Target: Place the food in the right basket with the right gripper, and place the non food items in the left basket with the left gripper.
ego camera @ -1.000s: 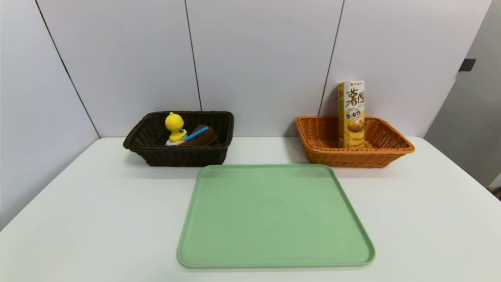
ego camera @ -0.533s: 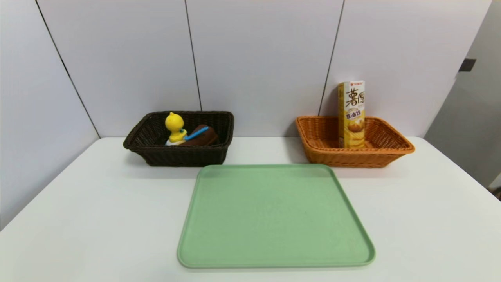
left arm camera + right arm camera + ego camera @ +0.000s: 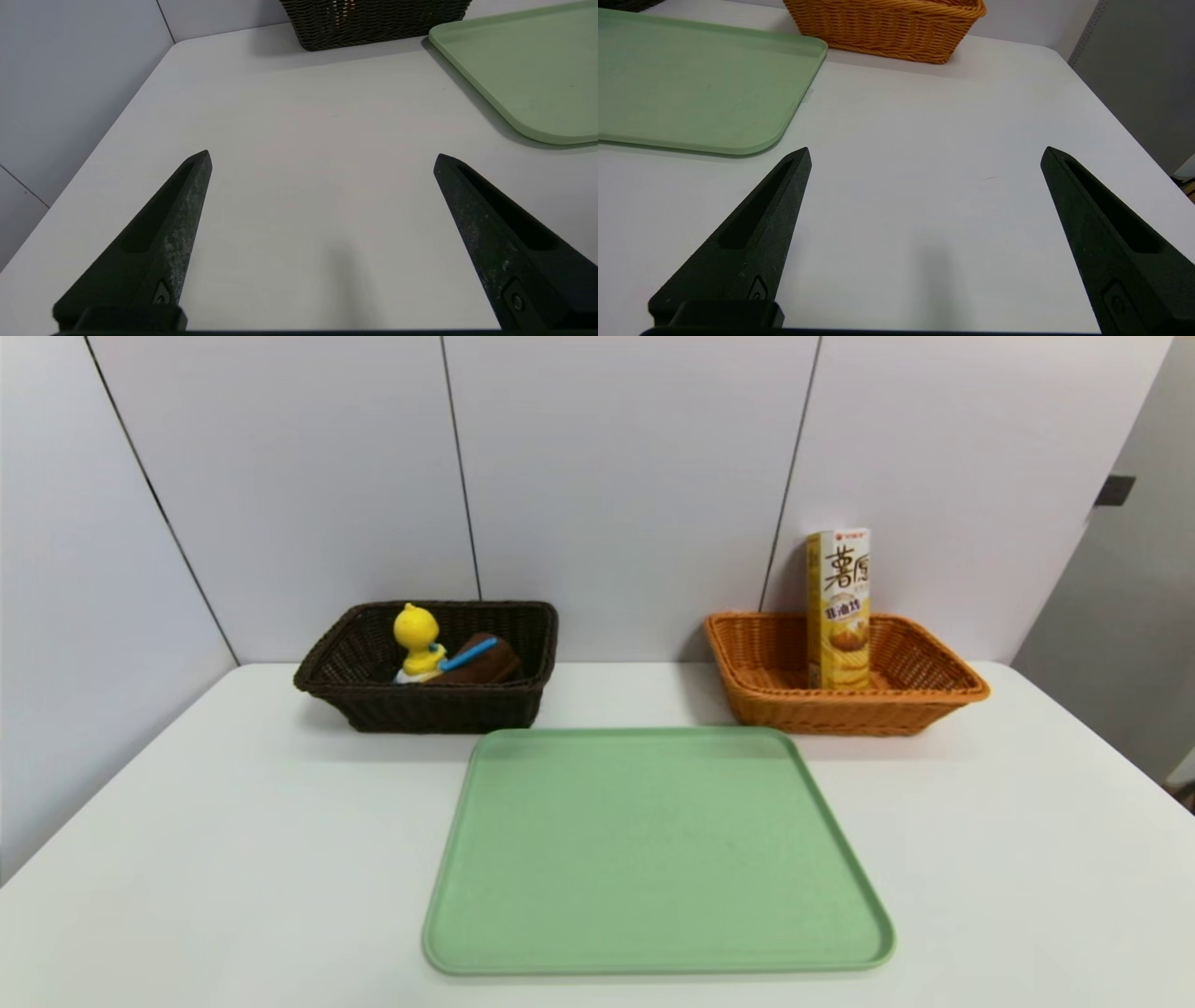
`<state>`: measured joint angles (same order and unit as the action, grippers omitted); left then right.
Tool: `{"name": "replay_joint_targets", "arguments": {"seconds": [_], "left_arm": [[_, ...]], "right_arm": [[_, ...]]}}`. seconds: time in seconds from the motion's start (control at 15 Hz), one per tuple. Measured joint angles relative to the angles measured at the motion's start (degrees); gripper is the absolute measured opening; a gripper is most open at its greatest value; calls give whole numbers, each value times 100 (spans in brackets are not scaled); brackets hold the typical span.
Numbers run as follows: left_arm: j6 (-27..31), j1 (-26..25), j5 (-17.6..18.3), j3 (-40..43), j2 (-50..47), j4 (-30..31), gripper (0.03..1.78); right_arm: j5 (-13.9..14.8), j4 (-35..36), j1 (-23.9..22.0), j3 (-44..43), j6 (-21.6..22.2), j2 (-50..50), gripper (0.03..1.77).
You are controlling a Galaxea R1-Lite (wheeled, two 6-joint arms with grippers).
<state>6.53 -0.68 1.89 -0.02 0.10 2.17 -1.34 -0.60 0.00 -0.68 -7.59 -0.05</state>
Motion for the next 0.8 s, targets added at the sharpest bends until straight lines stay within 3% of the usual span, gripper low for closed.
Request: {"name": "replay_joint_targets", "arguments": {"seconds": [0.8], "left_arm": [[-157, 2, -33, 2, -5, -9, 169]], "right_arm": [[2, -2, 0, 55, 241, 0, 170]]}}
